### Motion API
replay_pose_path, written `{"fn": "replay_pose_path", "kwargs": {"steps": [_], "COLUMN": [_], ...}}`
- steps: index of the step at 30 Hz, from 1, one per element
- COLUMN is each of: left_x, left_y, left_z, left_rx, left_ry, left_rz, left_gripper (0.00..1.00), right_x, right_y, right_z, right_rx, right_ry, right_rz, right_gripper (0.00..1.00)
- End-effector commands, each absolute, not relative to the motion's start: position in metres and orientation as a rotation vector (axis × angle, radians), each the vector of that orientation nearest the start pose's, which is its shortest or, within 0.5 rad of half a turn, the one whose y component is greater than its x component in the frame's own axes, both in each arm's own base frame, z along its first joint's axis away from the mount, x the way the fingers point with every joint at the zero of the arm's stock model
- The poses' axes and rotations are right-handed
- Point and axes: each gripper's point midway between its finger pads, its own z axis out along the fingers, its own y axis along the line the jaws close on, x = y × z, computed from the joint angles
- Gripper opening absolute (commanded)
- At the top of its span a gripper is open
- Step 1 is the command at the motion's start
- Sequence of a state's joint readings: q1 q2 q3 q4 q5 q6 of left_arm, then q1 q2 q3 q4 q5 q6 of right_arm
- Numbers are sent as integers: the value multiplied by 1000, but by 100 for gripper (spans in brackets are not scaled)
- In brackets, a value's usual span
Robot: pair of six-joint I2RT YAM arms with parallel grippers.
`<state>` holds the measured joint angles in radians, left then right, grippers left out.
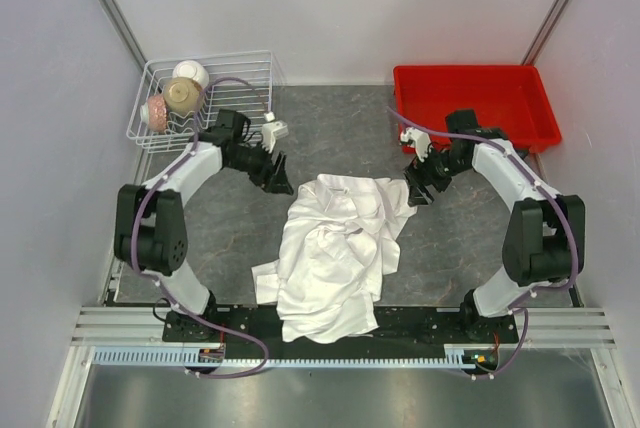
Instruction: Pin the brooch onto the clothing
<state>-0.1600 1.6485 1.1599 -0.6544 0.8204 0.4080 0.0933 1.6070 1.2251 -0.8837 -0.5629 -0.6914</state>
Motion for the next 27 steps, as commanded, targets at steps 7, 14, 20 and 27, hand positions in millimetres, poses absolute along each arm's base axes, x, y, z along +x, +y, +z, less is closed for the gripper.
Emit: {"fn": "replay_pose_path", "kwargs": {"steps": [7,14,20,27], "left_x": [374,372,366,365], "left_y": [-217,-233,-230,-228], "left_z": [83,46,32,47], "left_rx": [1027,1132,1143,1104], "left_ry": [2286,2349,2393,2385], "left_rz": [-876,-763,-736,-746], "left_gripper": [70,66,51,5], "right_x": [343,366,379,385], "right_y": [100,106,125,128], "right_z": [89,75,64,61], "right_rx": [-1195,-1149,-1164,-1157], "right_ry": [2289,2304,2279,2320], "right_rz": [541,525,501,448], "right_gripper": [87,87,73,0]}}
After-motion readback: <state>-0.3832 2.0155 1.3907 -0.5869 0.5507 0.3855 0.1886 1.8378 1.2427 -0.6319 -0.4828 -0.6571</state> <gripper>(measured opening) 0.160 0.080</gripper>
